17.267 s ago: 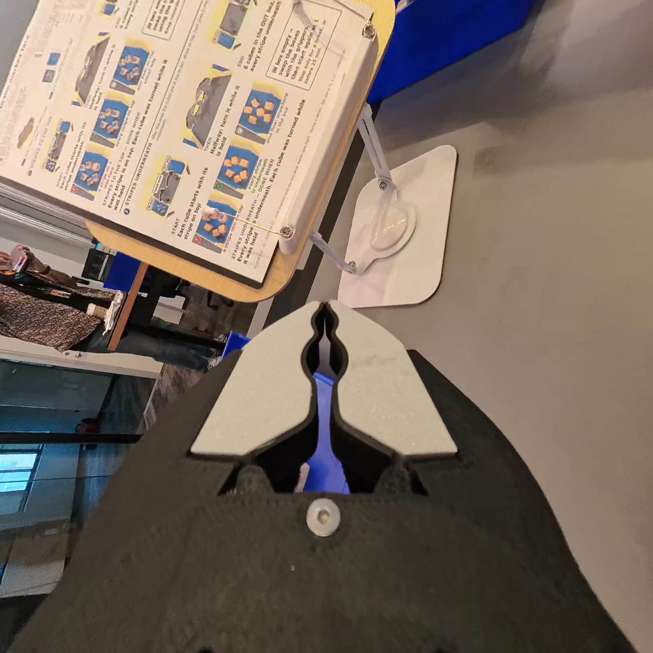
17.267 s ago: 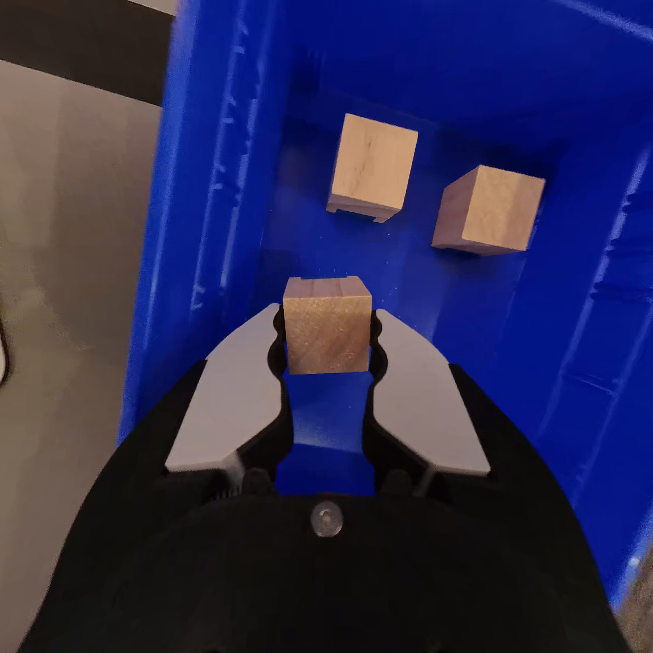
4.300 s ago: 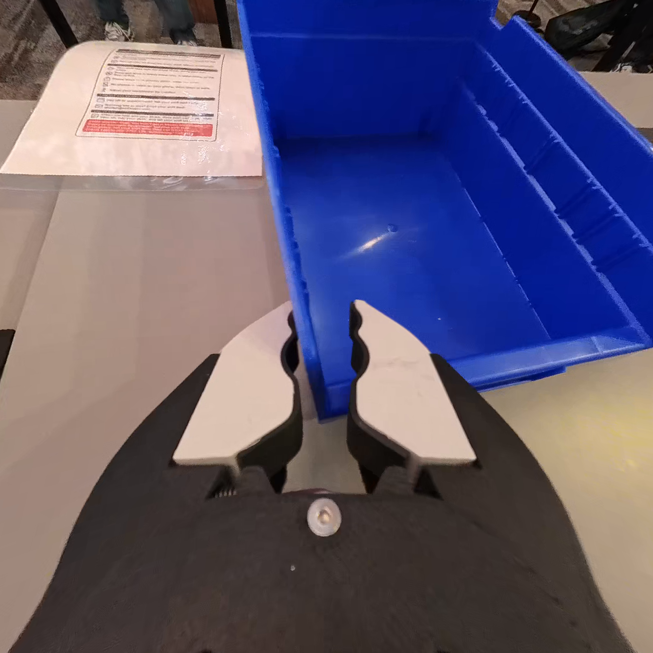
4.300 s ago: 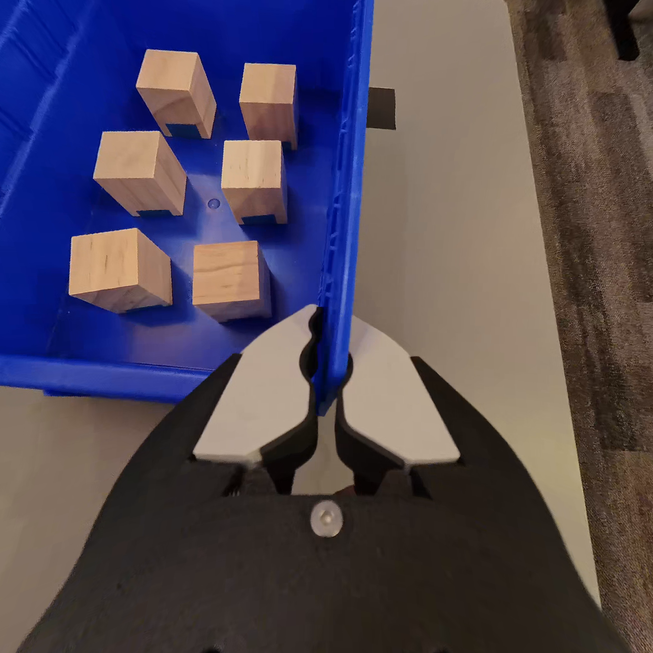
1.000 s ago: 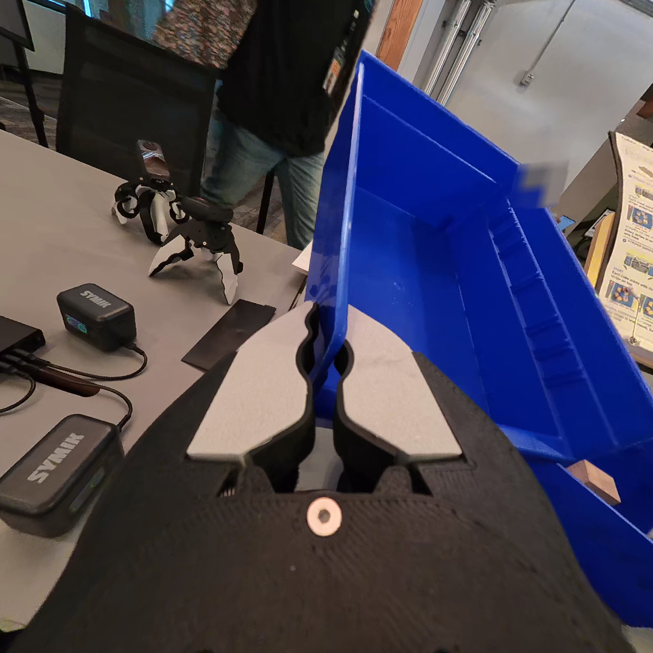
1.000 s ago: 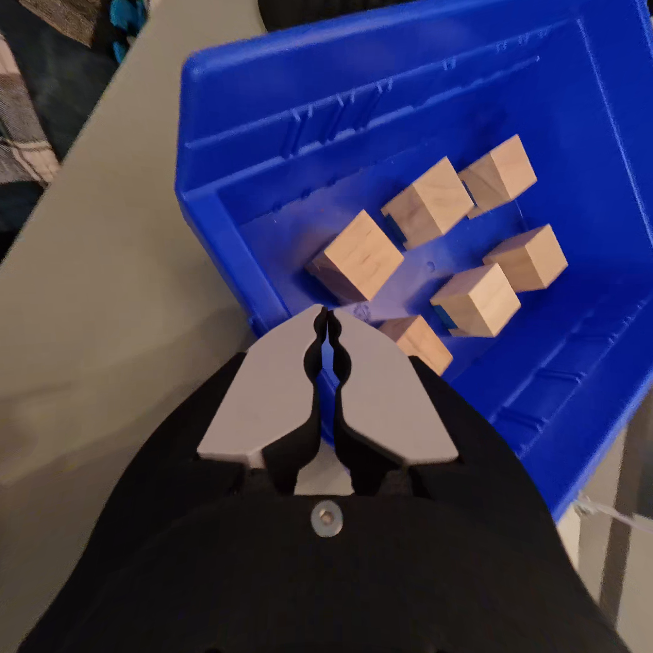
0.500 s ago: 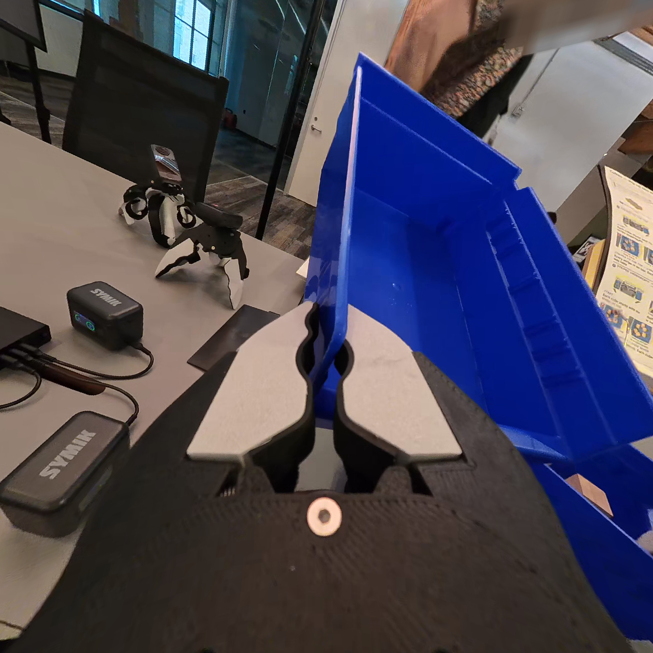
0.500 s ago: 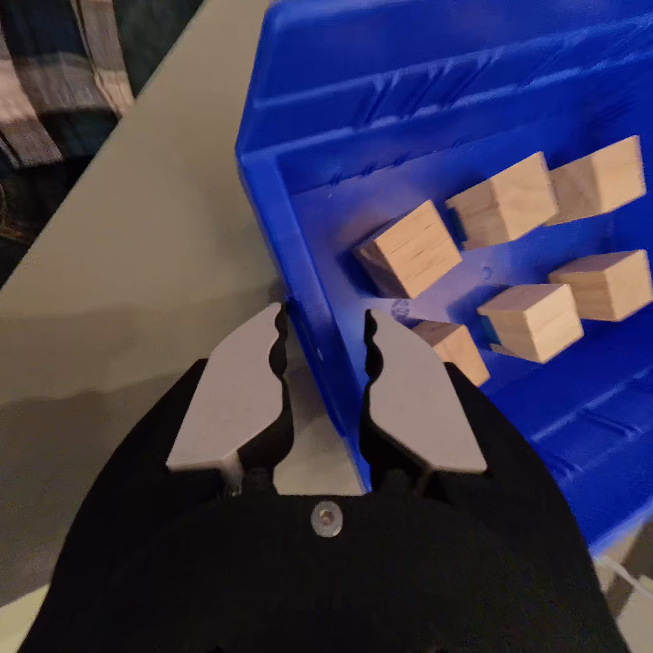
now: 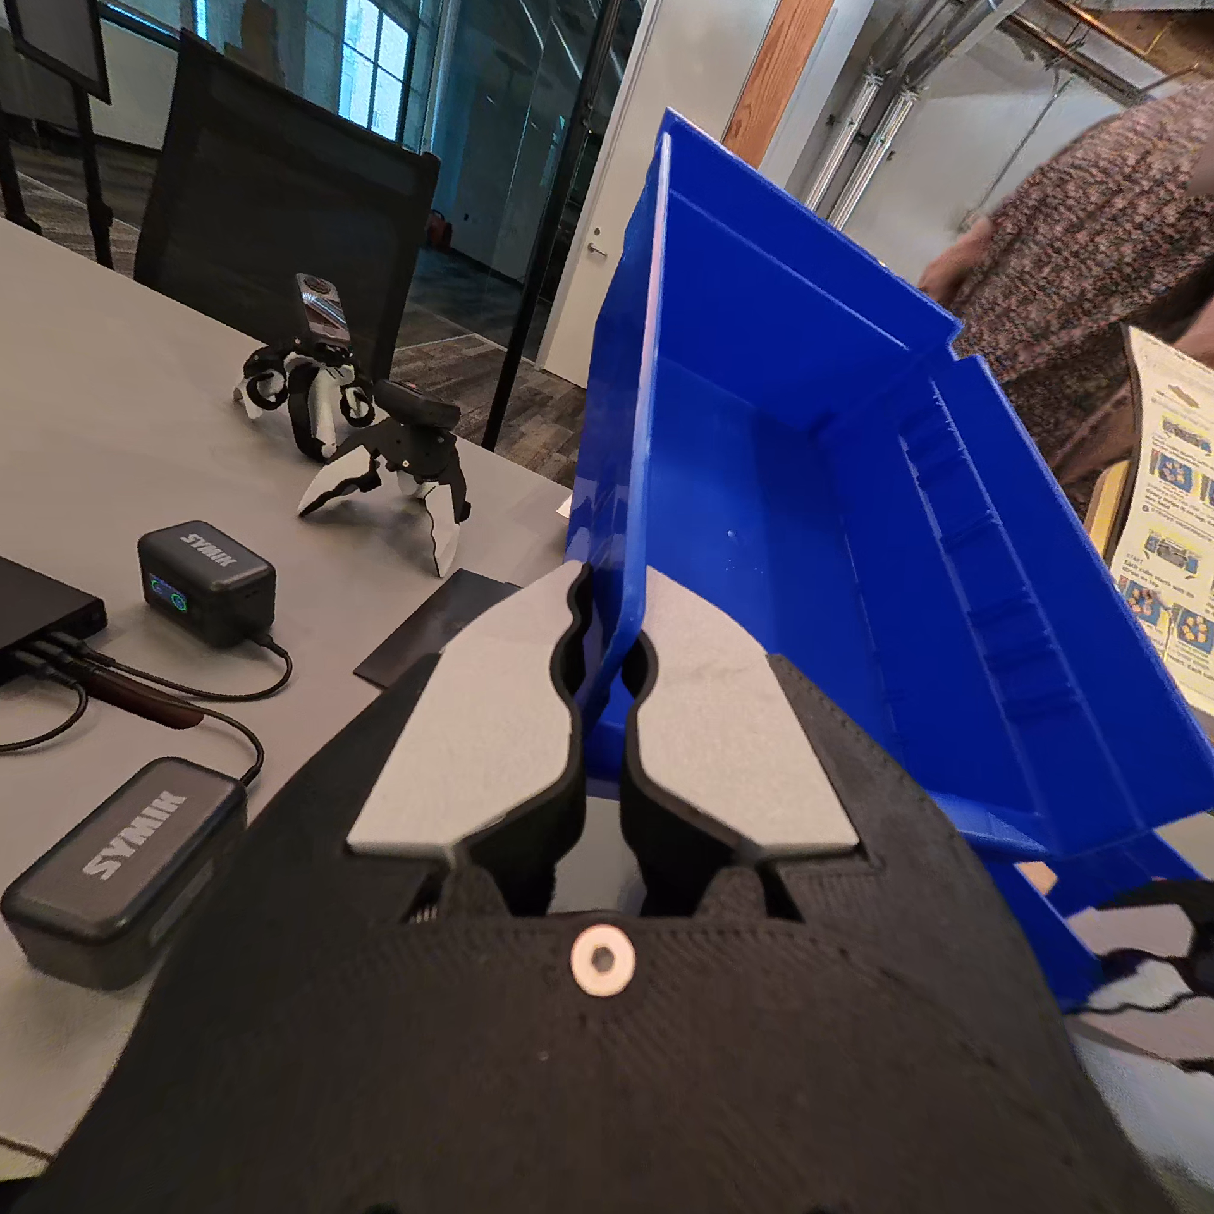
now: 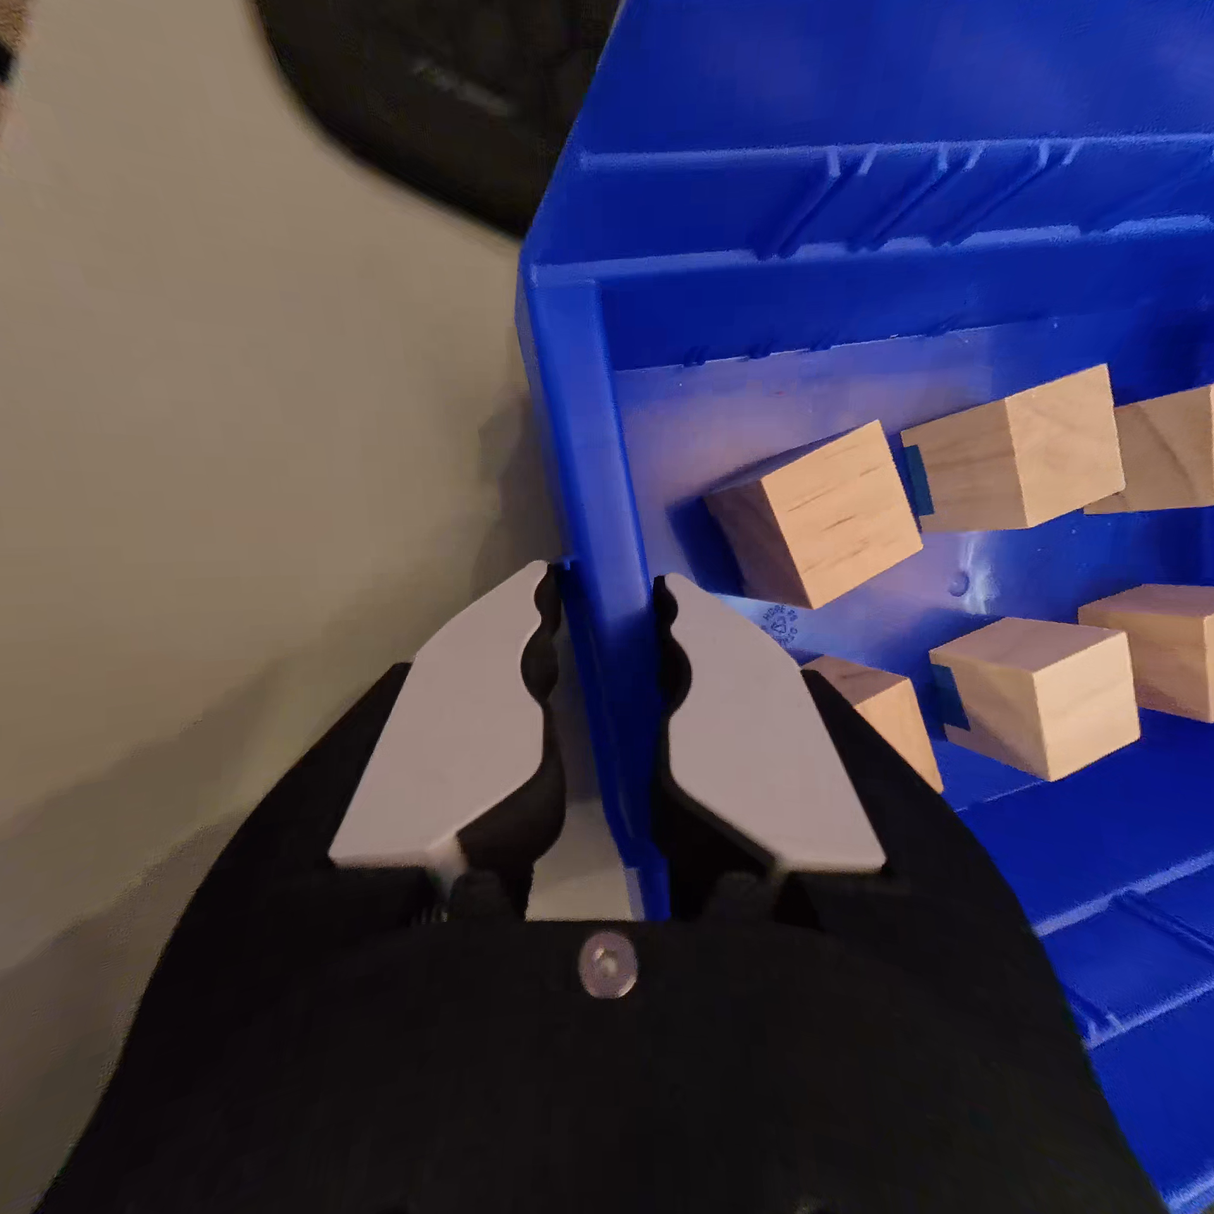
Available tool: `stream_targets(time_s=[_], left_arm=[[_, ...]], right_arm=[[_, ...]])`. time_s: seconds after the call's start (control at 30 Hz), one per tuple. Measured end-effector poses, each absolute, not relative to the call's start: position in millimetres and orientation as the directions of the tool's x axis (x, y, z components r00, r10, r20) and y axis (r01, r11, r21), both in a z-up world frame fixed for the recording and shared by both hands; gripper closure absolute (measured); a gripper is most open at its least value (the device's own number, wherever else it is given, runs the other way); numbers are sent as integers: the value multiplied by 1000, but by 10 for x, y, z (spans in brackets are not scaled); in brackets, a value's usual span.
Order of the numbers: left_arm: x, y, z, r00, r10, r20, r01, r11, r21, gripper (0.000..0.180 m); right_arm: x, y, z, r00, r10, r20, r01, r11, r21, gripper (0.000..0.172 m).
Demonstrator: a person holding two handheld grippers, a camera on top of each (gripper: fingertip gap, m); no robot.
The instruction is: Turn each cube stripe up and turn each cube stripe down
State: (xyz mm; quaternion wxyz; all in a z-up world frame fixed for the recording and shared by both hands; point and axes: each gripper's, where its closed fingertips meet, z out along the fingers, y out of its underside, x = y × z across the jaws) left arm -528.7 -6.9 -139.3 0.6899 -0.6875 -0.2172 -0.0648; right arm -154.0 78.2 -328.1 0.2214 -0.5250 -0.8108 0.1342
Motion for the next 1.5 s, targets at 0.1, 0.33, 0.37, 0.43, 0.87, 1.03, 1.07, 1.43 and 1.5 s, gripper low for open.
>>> stream_targets(time_s=[0.1,0.33,0.37,0.43,0.87,1.03,1.07,1.43,1.5], left_arm=[[-5300,-99,-1354,896,211,391,388,56,-920,174],[-5402,-196,-1319,879,226,420,411,91,-907,174],[-5419,-207,-1321,877,226,425,414,95,-905,174],[-5450,-220,-1331,873,224,433,421,104,-901,174],[-5448,-222,-1256,873,179,455,429,167,-888,174],[-5009,-54,-983,918,97,384,362,185,-913,174],[-4870,4,-924,927,72,368,351,179,-919,174],[-2364,732,-588,893,-374,250,295,68,-953,175],[-1792,824,-589,864,-446,236,283,43,-958,175]], right_arm=[[-1829,963,-3284,-246,941,232,832,327,-448,144],[-2445,1433,-3288,-42,970,238,880,148,-451,144],[-2524,1500,-3289,-16,971,239,883,126,-451,144],[-2668,1640,-3289,30,970,239,888,84,-453,144],[-2818,1907,-3014,128,959,252,879,7,-476,105],[-2505,1367,-2003,168,985,-37,541,-123,-832,101],[-2377,1238,-1736,145,982,-124,431,-175,-885,102],[-410,552,-481,229,948,-220,-66,-210,-975,71],[-6,543,-447,348,922,-169,-83,-149,-985,66]])
